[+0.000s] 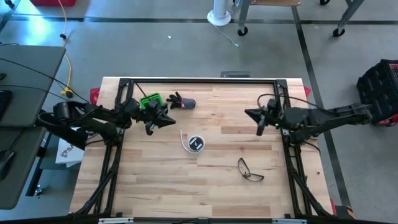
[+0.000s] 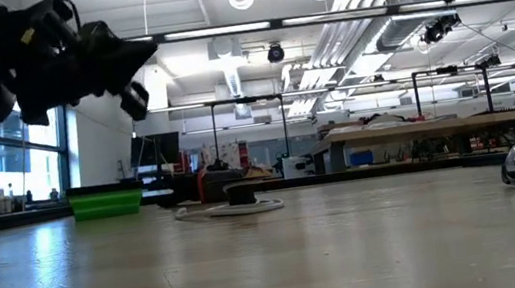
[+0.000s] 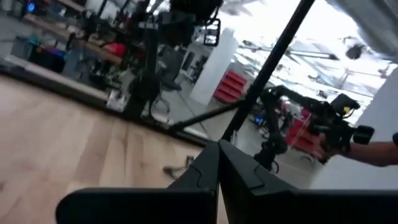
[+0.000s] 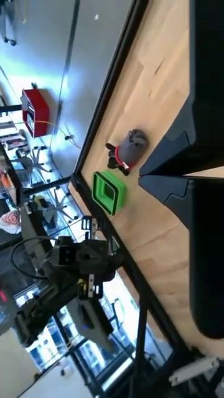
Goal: Coil cords
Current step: Return to Home Position
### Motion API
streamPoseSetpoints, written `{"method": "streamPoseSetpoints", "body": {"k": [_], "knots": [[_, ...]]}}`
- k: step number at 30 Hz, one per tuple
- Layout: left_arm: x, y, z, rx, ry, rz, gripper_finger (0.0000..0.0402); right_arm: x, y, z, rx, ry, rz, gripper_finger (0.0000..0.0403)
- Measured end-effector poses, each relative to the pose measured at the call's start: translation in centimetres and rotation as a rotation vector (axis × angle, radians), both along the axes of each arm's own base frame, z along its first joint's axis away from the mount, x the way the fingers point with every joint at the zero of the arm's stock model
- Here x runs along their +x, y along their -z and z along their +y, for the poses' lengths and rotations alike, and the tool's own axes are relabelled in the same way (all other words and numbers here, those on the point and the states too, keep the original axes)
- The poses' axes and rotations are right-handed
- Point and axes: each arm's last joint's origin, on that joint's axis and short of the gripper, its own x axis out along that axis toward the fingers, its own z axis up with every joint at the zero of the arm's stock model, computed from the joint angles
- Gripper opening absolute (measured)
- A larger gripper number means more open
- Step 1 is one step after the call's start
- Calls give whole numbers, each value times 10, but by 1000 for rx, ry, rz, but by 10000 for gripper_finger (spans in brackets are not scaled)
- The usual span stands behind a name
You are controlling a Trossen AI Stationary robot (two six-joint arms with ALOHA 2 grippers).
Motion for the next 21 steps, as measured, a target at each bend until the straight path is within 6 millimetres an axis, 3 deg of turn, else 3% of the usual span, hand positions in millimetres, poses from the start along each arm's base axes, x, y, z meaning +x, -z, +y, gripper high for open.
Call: {"method": "streamPoseSetpoints", "body": {"k": [7, 10, 17, 21], "knots": [[-16, 17, -28, -89, -168, 23, 0, 10, 62, -3, 40, -39, -209, 0], [-19, 15, -43, -106, -179, 9, 0, 7, 67, -4, 33, -108, -290, 0], [-21, 46, -61, -39, -234, 308, 0, -2, 106, -5, 31, -140, -143, 0], [-24, 50, -61, 11, -239, 318, 0, -10, 126, -6, -6, -146, -142, 0]]}}
